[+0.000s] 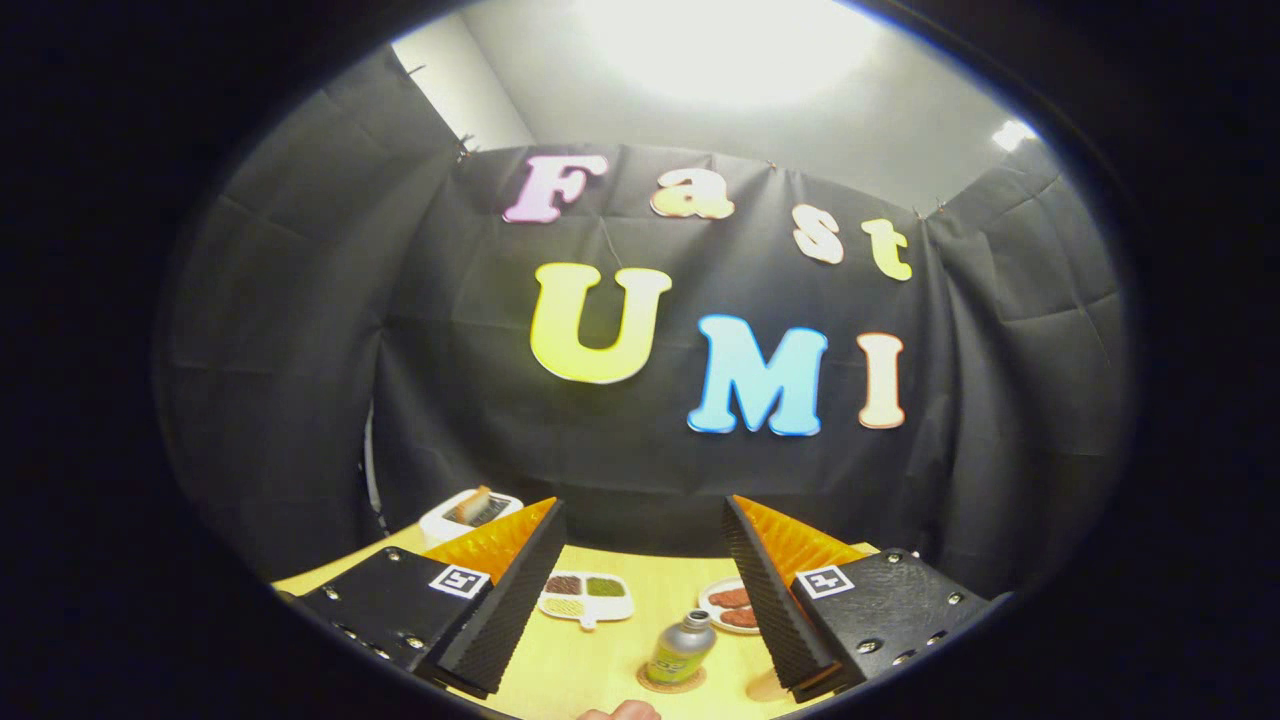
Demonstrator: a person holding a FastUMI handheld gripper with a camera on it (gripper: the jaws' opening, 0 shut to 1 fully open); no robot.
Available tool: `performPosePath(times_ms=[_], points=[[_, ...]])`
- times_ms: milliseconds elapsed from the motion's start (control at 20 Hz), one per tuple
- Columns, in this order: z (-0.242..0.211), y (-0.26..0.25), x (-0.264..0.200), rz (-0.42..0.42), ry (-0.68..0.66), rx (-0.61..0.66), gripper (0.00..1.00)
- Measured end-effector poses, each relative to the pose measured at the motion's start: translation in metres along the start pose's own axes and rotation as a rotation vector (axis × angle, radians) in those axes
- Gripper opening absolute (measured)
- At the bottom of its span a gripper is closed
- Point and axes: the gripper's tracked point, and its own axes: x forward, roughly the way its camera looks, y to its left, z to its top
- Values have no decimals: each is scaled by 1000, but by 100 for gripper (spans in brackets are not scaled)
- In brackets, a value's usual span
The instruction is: Take the bottle from table, then pour the juice into the cup, finally place the bottle on the coaster
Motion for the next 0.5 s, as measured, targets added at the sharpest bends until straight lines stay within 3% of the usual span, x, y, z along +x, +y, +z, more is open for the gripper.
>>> performPosePath(times_ms=[500], points=[[4, 11, -11, 36, 2, 4, 96]])
